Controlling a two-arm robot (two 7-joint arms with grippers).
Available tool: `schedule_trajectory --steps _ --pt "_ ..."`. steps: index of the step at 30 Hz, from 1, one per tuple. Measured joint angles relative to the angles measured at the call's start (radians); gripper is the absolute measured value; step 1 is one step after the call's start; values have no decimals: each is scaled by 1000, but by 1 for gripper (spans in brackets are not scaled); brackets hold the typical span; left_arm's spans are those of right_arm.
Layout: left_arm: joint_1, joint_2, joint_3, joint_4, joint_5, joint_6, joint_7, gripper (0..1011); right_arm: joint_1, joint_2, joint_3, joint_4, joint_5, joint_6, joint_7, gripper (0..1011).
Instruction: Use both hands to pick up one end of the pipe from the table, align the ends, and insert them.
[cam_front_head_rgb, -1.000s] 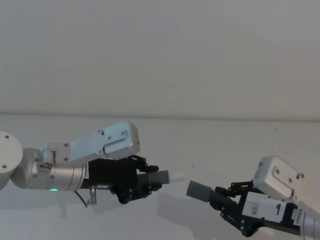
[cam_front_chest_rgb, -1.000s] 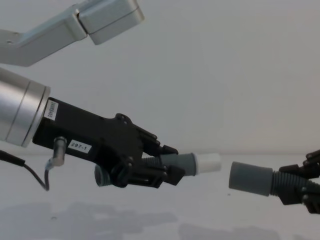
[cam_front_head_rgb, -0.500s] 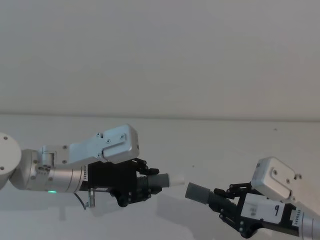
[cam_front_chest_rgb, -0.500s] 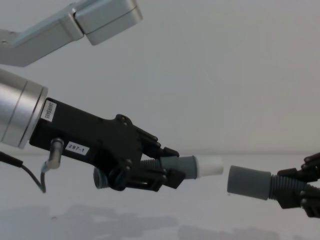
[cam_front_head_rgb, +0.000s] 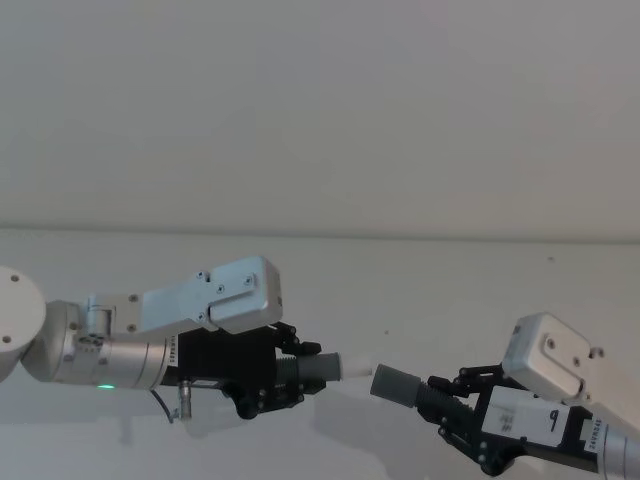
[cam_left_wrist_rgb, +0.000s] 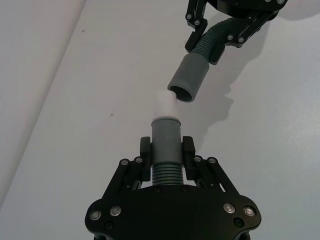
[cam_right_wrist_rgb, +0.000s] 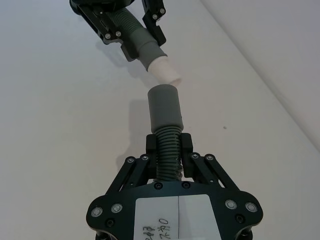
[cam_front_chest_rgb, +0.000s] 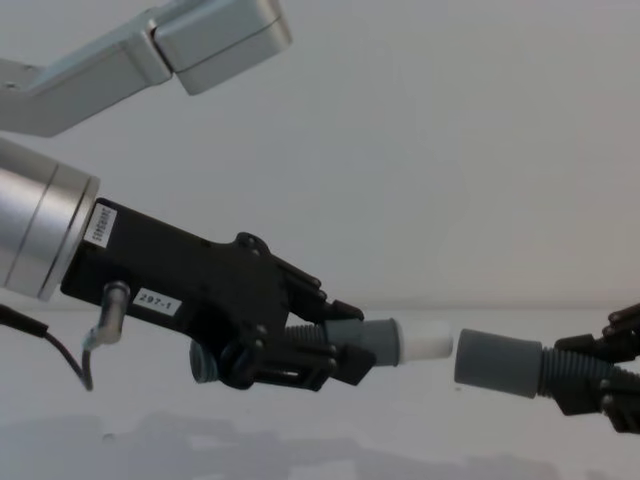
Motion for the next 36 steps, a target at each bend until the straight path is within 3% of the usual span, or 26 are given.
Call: schedule_trajectory --steps 36 --pt "-24 6 40 2 -21 -15 -33 355 9 22 -19 0 37 -1 -22 265"
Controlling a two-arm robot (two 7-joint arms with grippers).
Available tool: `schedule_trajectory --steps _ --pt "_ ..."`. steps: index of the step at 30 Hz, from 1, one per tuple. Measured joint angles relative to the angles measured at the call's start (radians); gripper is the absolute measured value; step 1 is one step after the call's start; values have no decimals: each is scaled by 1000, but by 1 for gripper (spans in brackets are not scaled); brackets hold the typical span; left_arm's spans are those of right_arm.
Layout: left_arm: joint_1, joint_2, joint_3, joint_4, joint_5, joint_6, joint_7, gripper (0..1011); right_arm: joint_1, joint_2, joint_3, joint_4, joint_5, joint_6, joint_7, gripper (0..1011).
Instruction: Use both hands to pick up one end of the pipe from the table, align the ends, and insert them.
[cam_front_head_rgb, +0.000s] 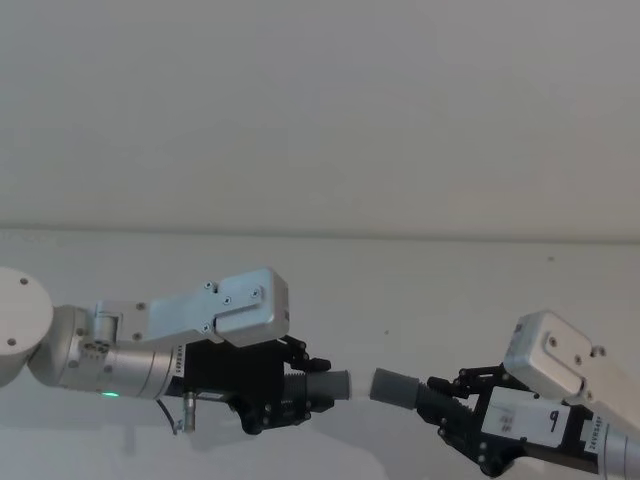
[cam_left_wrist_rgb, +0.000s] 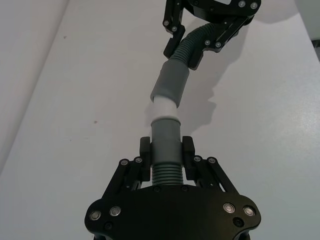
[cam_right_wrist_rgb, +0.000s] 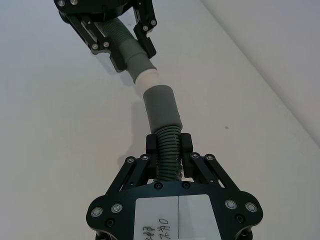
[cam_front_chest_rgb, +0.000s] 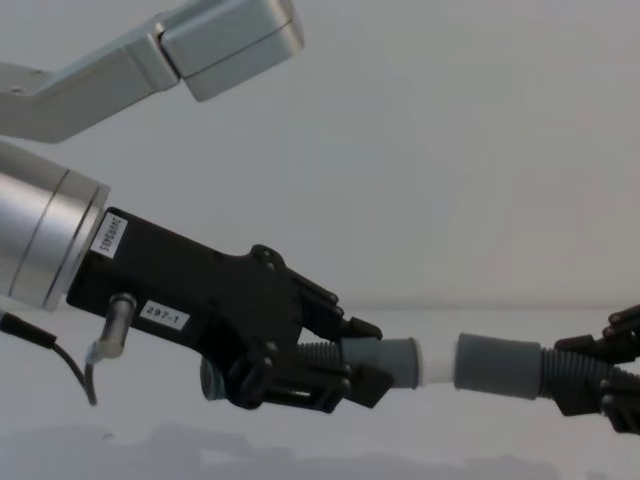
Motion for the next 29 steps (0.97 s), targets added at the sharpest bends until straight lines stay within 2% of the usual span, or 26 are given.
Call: schedule_trajectory --steps 12,29 --pt "-17 1 22 6 1 -2 -18 355 5 11 -8 4 13 -21 5 265" --pt "-25 2 31 9 3 -2 -25 355 7 18 -13 7 23 -34 9 265"
